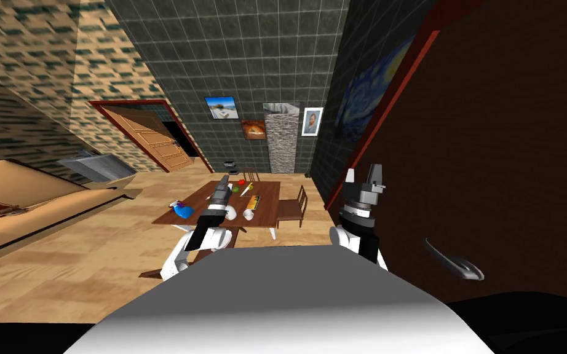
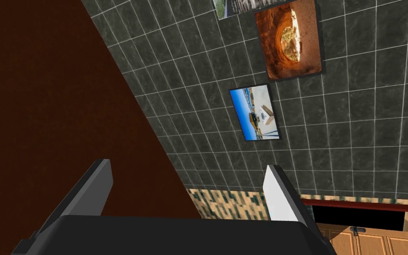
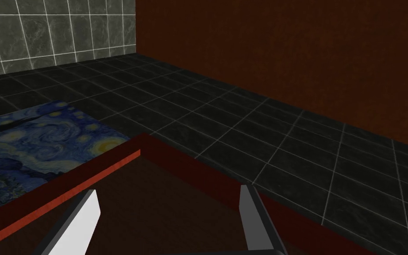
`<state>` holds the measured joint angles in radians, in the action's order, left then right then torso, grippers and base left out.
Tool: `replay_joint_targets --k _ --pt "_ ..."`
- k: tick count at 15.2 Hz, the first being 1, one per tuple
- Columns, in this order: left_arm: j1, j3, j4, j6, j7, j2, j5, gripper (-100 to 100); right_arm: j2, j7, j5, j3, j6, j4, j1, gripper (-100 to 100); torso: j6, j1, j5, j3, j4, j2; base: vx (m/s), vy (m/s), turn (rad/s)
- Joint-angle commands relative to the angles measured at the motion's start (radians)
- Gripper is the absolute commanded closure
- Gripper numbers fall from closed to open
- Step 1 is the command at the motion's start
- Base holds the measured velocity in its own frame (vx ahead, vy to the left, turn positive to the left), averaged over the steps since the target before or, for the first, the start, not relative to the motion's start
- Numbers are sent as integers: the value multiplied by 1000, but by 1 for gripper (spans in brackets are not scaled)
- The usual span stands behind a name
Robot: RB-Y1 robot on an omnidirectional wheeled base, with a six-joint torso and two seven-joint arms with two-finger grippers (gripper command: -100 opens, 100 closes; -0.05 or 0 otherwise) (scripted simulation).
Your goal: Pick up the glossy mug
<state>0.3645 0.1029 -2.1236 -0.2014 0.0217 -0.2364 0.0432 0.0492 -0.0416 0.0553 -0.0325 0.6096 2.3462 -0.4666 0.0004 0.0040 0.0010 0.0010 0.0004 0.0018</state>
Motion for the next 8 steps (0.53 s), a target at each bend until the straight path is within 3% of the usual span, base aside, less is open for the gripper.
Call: replay_joint_targets --k 1,3,5,6,8 --pt "-19 18 50 50 14 -23 -17 -100 0 0 0 0 0 0 0 0 0 0 0 0 0 0 -34 48 -226" --pt "-35 31 88 94 25 -37 -29 -100 0 0 0 0 0 0 0 0 0 1 0 0 0 0 -38 52 -240" --pt "-35 31 102 98 25 -37 -29 -100 0 0 0 0 0 0 0 0 0 1 0 0 0 0 -40 47 -101" --pt "-53 44 138 141 37 -49 -42 -100 0 0 0 0 0 0 0 0 -1 1 0 0 0 0 -28 36 -153" --pt "-70 58 186 166 49 -60 -55 -100 0 0 0 0 0 0 0 0 0 0 0 0 0 -1 -28 48 -214"
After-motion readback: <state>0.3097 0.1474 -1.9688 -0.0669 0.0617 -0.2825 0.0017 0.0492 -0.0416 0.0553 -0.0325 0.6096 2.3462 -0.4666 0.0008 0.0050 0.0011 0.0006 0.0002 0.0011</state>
